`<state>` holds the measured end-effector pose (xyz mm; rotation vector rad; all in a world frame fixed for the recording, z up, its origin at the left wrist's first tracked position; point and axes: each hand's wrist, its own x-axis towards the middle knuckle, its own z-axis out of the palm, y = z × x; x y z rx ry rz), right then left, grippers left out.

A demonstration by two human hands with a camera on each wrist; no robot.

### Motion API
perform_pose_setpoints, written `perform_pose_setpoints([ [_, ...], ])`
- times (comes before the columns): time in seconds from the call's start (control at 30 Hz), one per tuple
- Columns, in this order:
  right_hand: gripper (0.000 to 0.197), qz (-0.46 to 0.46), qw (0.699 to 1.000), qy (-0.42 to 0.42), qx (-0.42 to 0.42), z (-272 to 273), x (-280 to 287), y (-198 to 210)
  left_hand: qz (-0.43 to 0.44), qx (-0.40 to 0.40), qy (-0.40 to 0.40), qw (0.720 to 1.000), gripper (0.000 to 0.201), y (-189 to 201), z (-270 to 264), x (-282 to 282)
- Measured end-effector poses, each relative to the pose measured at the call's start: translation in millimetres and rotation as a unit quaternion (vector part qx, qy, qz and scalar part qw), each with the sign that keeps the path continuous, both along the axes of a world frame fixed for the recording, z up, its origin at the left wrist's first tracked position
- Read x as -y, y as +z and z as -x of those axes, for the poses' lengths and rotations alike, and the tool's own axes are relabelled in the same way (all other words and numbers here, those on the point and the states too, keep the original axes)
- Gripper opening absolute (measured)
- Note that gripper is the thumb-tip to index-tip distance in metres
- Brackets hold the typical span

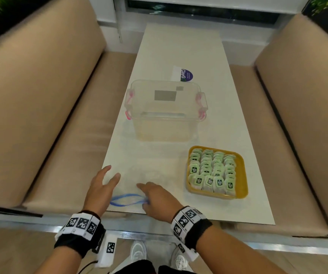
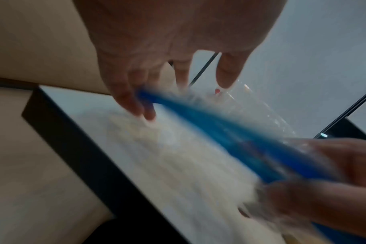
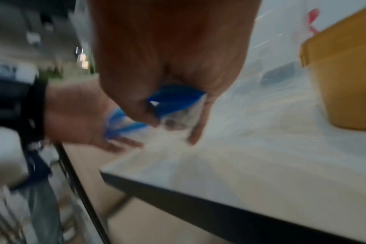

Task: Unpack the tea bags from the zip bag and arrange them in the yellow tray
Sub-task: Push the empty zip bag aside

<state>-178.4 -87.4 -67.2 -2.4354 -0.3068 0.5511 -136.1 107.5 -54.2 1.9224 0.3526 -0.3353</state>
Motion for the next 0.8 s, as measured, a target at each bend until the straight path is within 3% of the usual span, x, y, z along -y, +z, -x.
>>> perform_pose_setpoints([
  [0.1, 0.074, -0.147, 0.987, -0.066, -0.02, 15, 1, 29, 0.116, -0.079, -0.062, 0.988, 0.045, 19, 4, -2],
  [0.17, 0.083, -0.143, 0.984, -0.098, -0.034, 24, 4, 41, 0.195, -0.145, -0.094, 0.966, 0.053, 32, 11, 4],
  [0.2, 0.074, -0.117, 0.987, -0.102, -0.03, 29, 7, 44, 0.214, -0.167, -0.114, 0.956, 0.056, 36, 15, 9],
  [0.27, 0.039, -0.07, 0.992, -0.105, 0.004, 42, 19, 47, 0.229, -0.199, -0.157, 0.94, 0.058, 40, 23, 18],
  [0.33, 0.022, -0.044, 0.993, -0.105, 0.015, 59, 39, 48, 0.222, -0.229, -0.171, 0.932, 0.051, 39, 28, 25],
  [0.4, 0.017, -0.02, 0.995, -0.098, 0.002, 80, 65, 46, 0.206, -0.253, -0.149, 0.934, 0.043, 29, 28, 25],
  [0.53, 0.016, 0.059, 0.987, -0.12, -0.09, 133, 127, 20, 0.093, -0.288, -0.149, 0.941, 0.028, 1, 31, 8],
  [0.63, 0.01, 0.063, 0.963, -0.208, -0.161, 164, 168, -15, 0.021, -0.339, -0.13, 0.931, 0.023, -17, 39, -11],
  [0.77, 0.009, 0.062, 0.921, -0.331, -0.198, 187, 204, -81, -0.002, -0.398, -0.07, 0.915, 0.015, -34, 49, -25],
  [0.8, 0.008, 0.055, 0.909, -0.358, -0.204, 189, 210, -99, -0.01, -0.384, -0.056, 0.921, 0.014, -40, 52, -25],
])
